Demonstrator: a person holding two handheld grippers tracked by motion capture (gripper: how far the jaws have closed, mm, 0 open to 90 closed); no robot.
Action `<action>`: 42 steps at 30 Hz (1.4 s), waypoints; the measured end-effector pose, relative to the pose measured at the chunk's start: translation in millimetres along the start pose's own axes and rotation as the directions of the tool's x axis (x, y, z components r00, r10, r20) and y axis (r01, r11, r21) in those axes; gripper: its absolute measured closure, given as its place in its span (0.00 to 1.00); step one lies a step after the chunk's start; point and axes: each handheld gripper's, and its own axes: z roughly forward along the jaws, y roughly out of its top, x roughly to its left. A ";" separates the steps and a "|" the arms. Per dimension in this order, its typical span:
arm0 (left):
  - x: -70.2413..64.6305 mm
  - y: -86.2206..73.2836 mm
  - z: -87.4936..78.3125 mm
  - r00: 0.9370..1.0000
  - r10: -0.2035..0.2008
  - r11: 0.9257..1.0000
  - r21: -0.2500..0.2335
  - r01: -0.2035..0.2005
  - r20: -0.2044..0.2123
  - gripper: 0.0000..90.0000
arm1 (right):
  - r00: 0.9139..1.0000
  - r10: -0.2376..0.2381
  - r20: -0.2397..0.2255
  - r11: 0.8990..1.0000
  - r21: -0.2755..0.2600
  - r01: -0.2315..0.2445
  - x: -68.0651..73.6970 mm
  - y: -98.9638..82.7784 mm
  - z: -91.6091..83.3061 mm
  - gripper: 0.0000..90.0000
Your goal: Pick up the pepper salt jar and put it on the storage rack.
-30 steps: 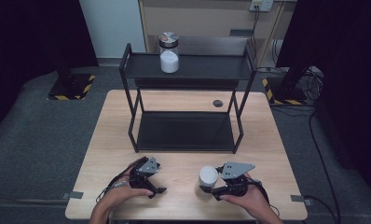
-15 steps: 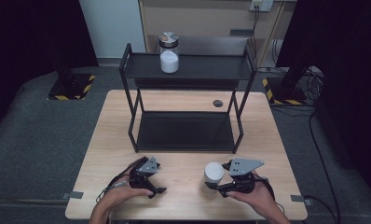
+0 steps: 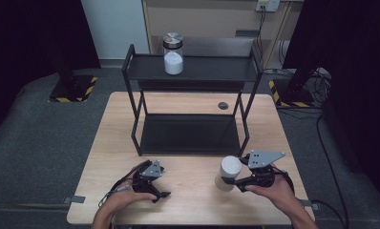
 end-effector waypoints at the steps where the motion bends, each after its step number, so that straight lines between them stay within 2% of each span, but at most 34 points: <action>1: 0.0 -0.1 0.0 1.000 0.000 1.000 0.000 0.000 0.000 0.00 | 1.000 0.001 0.001 1.000 -0.003 -0.001 -1.4 0.6 -1.6 0.40; 10: 0.0 0.0 0.0 1.000 0.000 1.000 0.000 0.000 0.000 0.00 | 1.000 0.024 0.006 1.000 -0.019 -0.024 -12.3 6.8 -14.1 0.40; 15: 0.0 -0.1 0.0 1.000 0.000 1.000 0.000 0.000 0.000 0.00 | 1.000 0.029 0.006 1.000 -0.013 -0.029 -17.6 16.7 -19.0 0.40; 22: 0.0 0.0 0.0 1.000 0.000 1.000 0.000 0.000 0.000 0.00 | 0.999 0.031 0.010 0.999 -0.031 -0.030 -27.5 37.9 -28.5 0.40; 32: -0.1 0.0 0.0 1.000 0.000 1.000 0.000 0.000 0.000 0.00 | 1.000 0.007 0.016 0.999 -0.044 -0.006 -42.7 75.7 -43.1 0.40; 42: 0.0 0.0 0.0 1.000 0.000 1.000 0.000 0.000 0.000 0.00 | 1.000 0.003 0.016 0.998 -0.064 -0.002 -56.6 113.7 -60.9 0.40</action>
